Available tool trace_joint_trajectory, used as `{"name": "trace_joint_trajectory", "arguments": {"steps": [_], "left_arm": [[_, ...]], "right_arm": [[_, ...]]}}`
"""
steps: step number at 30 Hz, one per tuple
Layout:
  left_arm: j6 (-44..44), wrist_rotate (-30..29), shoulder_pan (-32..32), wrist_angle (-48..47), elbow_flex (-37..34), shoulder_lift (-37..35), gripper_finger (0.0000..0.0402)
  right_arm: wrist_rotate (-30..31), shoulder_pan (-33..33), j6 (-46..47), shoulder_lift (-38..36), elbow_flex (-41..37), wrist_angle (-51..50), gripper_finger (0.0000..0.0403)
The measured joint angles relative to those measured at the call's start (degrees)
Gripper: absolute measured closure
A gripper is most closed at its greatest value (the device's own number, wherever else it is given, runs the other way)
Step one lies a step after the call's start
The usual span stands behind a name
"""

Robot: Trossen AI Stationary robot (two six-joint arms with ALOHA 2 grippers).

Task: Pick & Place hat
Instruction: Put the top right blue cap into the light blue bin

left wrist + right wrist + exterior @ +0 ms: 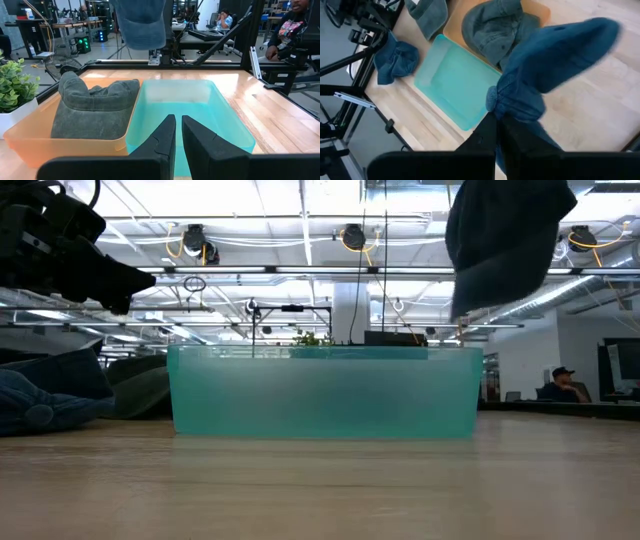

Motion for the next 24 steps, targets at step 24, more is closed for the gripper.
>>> {"name": "trace_joint_trajectory", "arguments": {"steps": [24], "left_arm": [[0.02, 0.00, -0.01, 0.00, -0.01, -0.01, 0.0364]], "right_arm": [[6.38, 16.15, 21.45, 14.31, -0.02, 18.59, 0.0403]]}}
